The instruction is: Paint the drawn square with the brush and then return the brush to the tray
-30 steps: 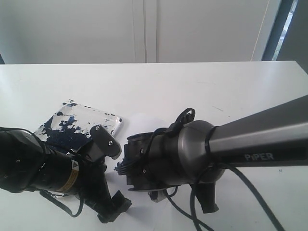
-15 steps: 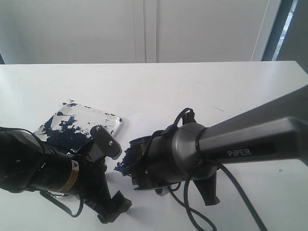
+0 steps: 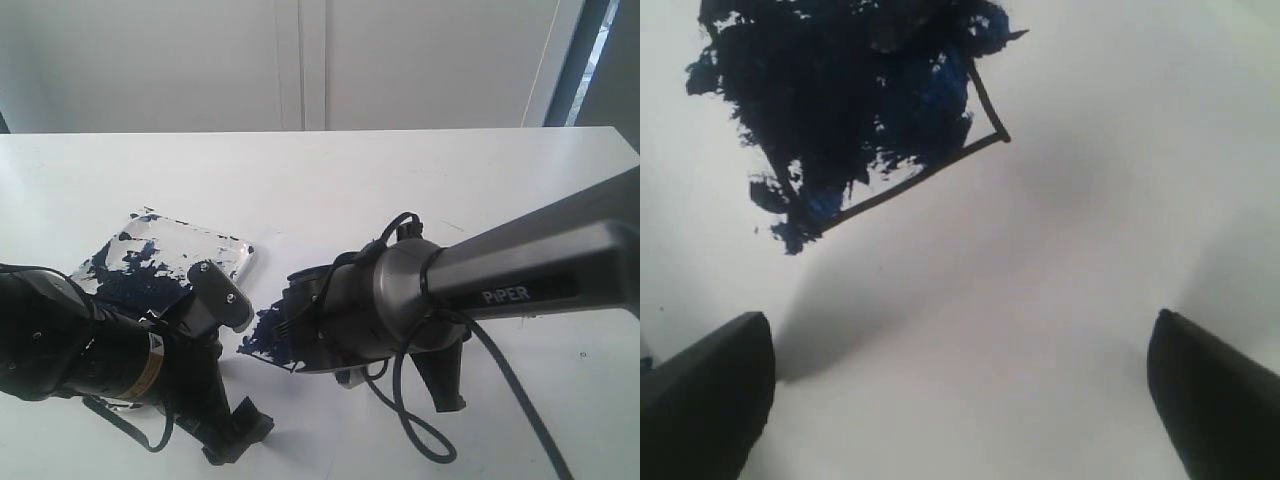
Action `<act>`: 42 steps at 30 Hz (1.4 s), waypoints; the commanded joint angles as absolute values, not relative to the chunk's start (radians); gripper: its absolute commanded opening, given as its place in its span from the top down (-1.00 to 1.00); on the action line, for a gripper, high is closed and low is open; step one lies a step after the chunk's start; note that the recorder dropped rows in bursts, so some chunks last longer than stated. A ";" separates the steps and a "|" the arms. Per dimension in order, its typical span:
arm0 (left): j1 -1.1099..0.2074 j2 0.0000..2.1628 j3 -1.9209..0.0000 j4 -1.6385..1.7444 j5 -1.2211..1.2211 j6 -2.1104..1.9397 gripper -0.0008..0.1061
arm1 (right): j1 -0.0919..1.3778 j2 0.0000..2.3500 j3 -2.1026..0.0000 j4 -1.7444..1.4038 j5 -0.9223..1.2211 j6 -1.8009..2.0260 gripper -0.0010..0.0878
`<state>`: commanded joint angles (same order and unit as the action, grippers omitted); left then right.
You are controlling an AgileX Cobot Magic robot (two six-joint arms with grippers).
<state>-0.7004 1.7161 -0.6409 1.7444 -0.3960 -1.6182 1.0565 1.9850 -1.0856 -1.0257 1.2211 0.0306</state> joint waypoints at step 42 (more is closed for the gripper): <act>-0.700 1.716 -0.641 1.744 -0.400 -1.618 -0.90 | 1.176 1.887 -1.066 -0.889 1.221 -0.026 0.98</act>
<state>-0.7004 1.7161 -0.6409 1.7444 -0.4004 -1.6182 1.1762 1.8872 -1.0660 -0.8887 1.2211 -0.0264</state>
